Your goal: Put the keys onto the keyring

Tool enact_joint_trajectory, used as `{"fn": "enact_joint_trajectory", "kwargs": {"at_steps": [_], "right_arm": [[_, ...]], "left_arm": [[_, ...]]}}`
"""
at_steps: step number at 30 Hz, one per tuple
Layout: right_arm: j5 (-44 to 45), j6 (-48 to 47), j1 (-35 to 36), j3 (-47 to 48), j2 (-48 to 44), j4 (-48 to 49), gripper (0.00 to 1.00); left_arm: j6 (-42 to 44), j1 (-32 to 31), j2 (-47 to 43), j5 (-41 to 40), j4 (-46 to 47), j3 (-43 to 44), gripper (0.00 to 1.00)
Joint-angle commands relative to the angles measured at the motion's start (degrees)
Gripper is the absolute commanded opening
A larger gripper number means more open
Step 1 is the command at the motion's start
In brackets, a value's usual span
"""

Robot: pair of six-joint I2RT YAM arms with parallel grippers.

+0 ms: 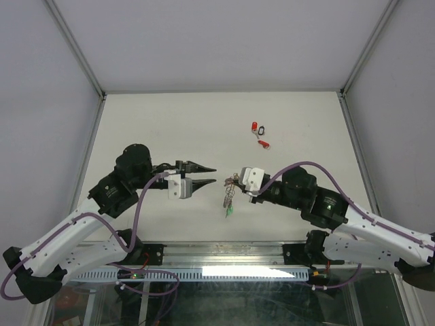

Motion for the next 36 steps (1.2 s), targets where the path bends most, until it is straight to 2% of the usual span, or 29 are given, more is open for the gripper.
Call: {"fn": "enact_joint_trajectory", "kwargs": {"at_steps": [1,6,17,30,36], "right_arm": [[-3.76,-1.27,-0.91,-1.61,-4.33,11.56,0.00],[-7.18,0.07,-1.39,-2.53,-5.73,15.05,0.00],[-11.33,-0.50,-1.52,-2.78,-7.32,16.09,0.00],[-12.11,-0.70,-1.52,-2.19,-7.46,16.09,0.00],[-12.37,-0.53,-1.52,-2.11,-7.55,16.49,0.00]], "left_arm": [[-5.71,0.18,-0.97,0.70,9.11,-2.40,0.29],[-7.55,0.15,-0.41,1.92,12.02,-4.50,0.30],[-8.40,0.14,0.75,2.24,13.89,-5.88,0.34],[-10.04,0.19,2.91,6.29,15.90,-5.98,0.34],[-10.18,0.14,3.83,7.29,15.95,-5.82,0.31]]}}
